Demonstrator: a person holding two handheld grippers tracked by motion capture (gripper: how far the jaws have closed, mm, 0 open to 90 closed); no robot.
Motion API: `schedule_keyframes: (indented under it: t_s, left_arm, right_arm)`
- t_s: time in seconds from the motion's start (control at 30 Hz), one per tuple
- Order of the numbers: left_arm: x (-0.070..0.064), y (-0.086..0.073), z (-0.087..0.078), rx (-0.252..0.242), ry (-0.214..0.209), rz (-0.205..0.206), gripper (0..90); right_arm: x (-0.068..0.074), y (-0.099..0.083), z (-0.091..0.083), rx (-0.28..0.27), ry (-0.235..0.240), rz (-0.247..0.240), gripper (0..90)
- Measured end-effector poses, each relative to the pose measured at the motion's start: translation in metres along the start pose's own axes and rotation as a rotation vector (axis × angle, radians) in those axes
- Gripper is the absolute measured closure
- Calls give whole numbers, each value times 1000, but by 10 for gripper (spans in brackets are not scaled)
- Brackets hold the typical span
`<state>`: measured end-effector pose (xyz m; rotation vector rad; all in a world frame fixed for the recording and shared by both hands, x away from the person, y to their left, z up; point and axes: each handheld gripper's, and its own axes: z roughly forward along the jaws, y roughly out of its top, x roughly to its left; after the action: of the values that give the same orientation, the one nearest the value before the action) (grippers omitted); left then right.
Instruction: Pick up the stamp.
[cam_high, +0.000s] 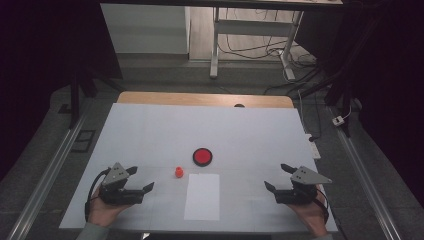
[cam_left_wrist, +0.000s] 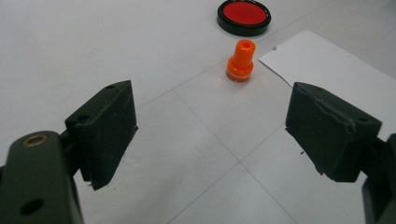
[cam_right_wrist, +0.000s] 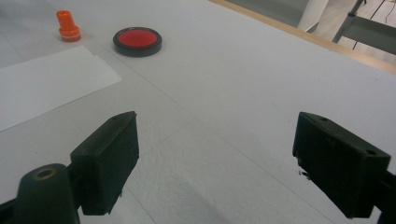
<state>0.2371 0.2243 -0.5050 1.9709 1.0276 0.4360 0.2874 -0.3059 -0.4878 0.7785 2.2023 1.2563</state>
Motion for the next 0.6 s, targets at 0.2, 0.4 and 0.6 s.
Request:
schedule_keyframes:
  t_s: [0.2, 0.4, 0.6]
  left_arm:
    - [1, 5, -3, -11, 6, 16, 163]
    - [1, -1, -1, 11, 6, 43, 172]
    - [1, -1, -1, 5, 3, 47, 178]
  right_arm:
    - [-4, -5, -9, -23, 8, 58, 169]
    - [-6, -7, -10, -13, 6, 64, 197]
    - [-6, -9, -11, -25, -2, 73, 220]
